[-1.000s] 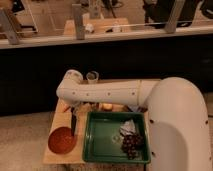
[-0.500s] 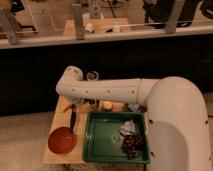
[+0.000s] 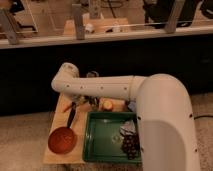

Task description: Place brush in metal cup

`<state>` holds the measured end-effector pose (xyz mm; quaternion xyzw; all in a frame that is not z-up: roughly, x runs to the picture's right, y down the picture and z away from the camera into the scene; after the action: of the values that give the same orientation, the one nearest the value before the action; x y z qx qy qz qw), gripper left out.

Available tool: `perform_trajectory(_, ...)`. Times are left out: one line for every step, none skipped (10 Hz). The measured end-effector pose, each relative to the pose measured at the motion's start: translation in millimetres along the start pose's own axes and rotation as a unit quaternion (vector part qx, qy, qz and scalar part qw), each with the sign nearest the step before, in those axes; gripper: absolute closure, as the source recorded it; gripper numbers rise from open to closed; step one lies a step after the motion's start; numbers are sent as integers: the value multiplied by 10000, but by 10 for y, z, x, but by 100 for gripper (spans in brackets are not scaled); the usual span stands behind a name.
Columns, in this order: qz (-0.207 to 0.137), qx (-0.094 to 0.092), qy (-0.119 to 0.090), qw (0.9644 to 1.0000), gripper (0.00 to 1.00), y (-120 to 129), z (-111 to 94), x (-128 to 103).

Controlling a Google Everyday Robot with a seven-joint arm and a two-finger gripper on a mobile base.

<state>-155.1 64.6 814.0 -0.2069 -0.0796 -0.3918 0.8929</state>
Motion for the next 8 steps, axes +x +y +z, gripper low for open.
perform_trajectory(98, -80, 36, 9999, 81, 6, 29, 10)
perform_trajectory(204, -162, 66, 9996, 81, 25, 64, 33)
perform_trajectory(295, -219, 75, 9993, 81, 52, 101, 62)
perform_trajectory(361, -252, 101, 9990, 81, 81, 132, 89)
perform_trajectory(453, -312, 149, 9984, 81, 122, 172, 126)
perform_trajectory(559, -397, 206, 9974, 81, 176, 209, 171)
perform_trajectory(660, -481, 264, 9963, 81, 228, 230, 224)
perform_trajectory(760, -600, 326, 9948, 81, 291, 256, 280)
